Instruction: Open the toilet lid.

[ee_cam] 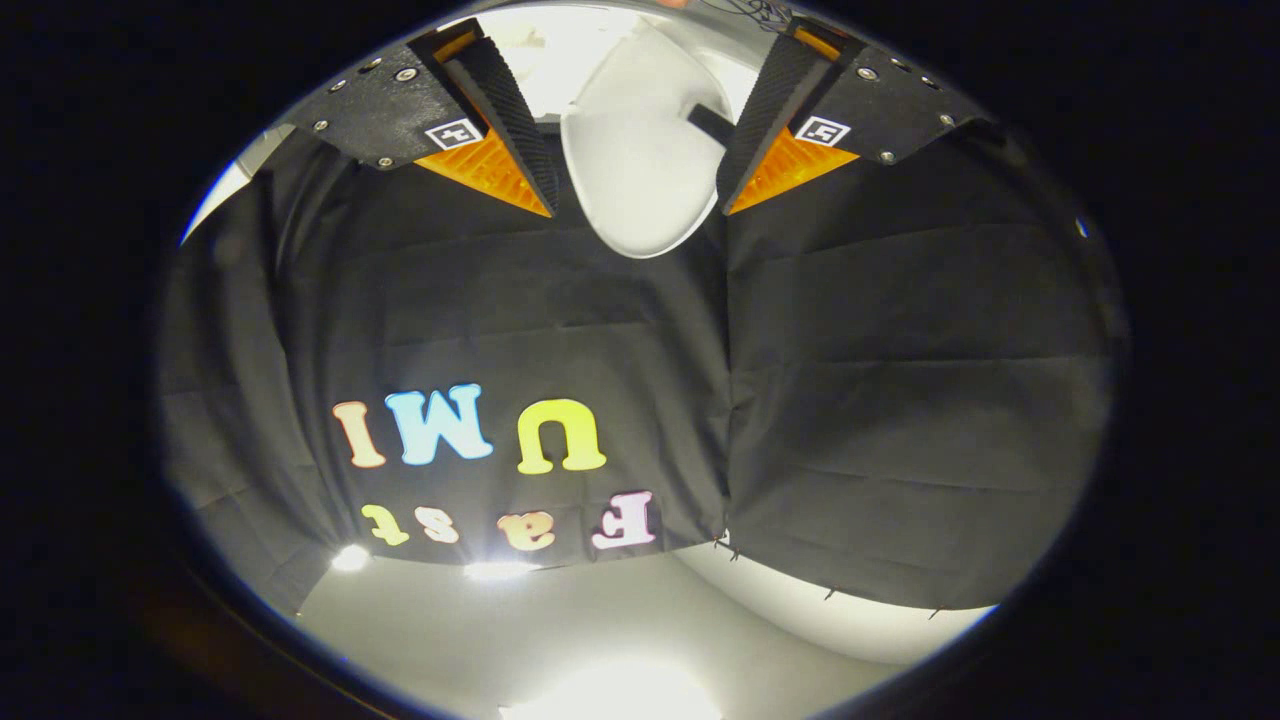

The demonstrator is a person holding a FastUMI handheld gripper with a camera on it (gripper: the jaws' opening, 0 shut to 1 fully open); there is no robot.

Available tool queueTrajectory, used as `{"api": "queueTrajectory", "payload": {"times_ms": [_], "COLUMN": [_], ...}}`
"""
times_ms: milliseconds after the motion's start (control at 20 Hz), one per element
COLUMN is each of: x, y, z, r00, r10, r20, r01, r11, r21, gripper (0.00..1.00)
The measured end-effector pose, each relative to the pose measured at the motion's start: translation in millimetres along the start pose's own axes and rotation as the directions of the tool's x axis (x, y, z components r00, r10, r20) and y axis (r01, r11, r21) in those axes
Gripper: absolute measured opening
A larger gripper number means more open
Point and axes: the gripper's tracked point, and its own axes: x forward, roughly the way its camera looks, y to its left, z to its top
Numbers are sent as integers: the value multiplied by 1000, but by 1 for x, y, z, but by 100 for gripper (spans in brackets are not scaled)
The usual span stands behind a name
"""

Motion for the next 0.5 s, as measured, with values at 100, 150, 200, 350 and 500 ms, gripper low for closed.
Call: {"api": "queueTrajectory", "payload": {"times_ms": [100,150,200,350,500], "x": [-10,-17,-24,-53,-90], "y": [-34,-51,-68,-125,-176], "z": [26,37,47,75,92], "r00": [999,998,996,988,976], "r10": [-35,-49,-67,-117,-168], "r20": [36,49,56,99,140], "r01": [35,50,69,126,187], "r11": [999,998,997,988,973], "r21": [-17,-29,-40,-91,-133], "gripper": [97,97,97,97,97]}}
